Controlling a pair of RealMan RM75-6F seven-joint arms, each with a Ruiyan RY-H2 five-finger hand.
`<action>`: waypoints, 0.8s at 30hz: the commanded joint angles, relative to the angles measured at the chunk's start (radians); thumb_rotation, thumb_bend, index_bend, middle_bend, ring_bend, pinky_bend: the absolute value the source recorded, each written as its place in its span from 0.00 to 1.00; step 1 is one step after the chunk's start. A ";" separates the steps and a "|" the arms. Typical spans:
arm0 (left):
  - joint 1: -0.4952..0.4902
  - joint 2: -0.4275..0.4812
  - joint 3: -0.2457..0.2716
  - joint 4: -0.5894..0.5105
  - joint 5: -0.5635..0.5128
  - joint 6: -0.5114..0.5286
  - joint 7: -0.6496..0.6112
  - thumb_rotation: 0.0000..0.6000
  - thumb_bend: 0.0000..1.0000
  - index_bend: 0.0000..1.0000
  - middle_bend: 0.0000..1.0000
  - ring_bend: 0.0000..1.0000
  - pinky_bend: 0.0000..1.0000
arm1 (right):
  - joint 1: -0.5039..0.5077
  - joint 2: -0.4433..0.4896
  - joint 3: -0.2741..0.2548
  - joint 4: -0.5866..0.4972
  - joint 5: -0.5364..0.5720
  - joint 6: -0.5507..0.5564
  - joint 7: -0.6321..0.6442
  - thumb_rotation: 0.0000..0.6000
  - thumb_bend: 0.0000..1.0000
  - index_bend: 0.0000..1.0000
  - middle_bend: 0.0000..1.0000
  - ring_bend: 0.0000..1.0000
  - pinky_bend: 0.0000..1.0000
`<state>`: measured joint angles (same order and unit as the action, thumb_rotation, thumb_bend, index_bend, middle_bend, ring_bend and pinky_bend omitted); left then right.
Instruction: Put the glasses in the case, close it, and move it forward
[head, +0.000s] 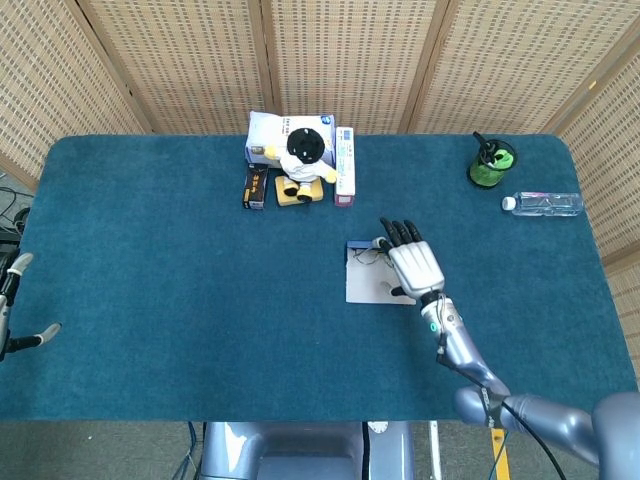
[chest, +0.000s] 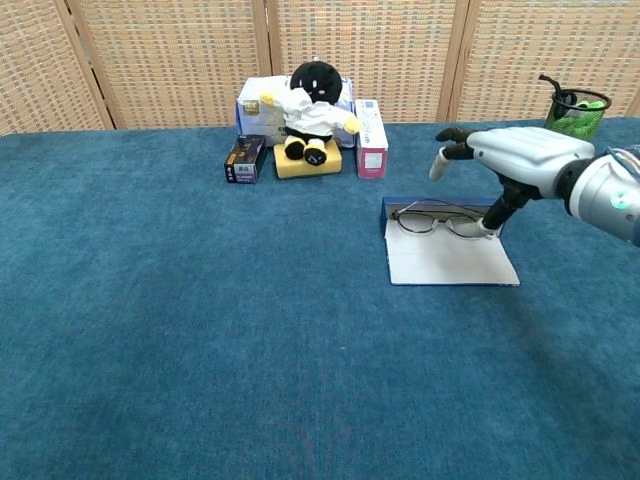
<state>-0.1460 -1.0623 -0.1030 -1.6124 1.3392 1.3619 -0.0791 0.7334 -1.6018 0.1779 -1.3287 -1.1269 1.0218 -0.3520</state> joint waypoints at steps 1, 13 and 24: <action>0.001 0.001 0.001 -0.002 0.004 0.003 0.001 1.00 0.00 0.00 0.00 0.00 0.00 | -0.029 0.010 -0.043 -0.022 -0.046 0.034 -0.014 1.00 0.35 0.29 0.00 0.00 0.00; 0.005 0.002 0.006 -0.004 0.014 0.011 0.000 1.00 0.00 0.00 0.00 0.00 0.00 | -0.039 -0.018 -0.031 0.025 -0.045 0.047 -0.035 1.00 0.62 0.31 0.00 0.00 0.00; 0.002 -0.004 0.007 -0.006 0.012 0.007 0.015 1.00 0.00 0.00 0.00 0.00 0.00 | -0.006 -0.080 0.017 0.137 -0.004 0.019 -0.081 1.00 0.62 0.34 0.00 0.00 0.00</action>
<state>-0.1437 -1.0657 -0.0961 -1.6184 1.3512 1.3690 -0.0647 0.7162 -1.6664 0.1774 -1.2138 -1.1496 1.0538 -0.4234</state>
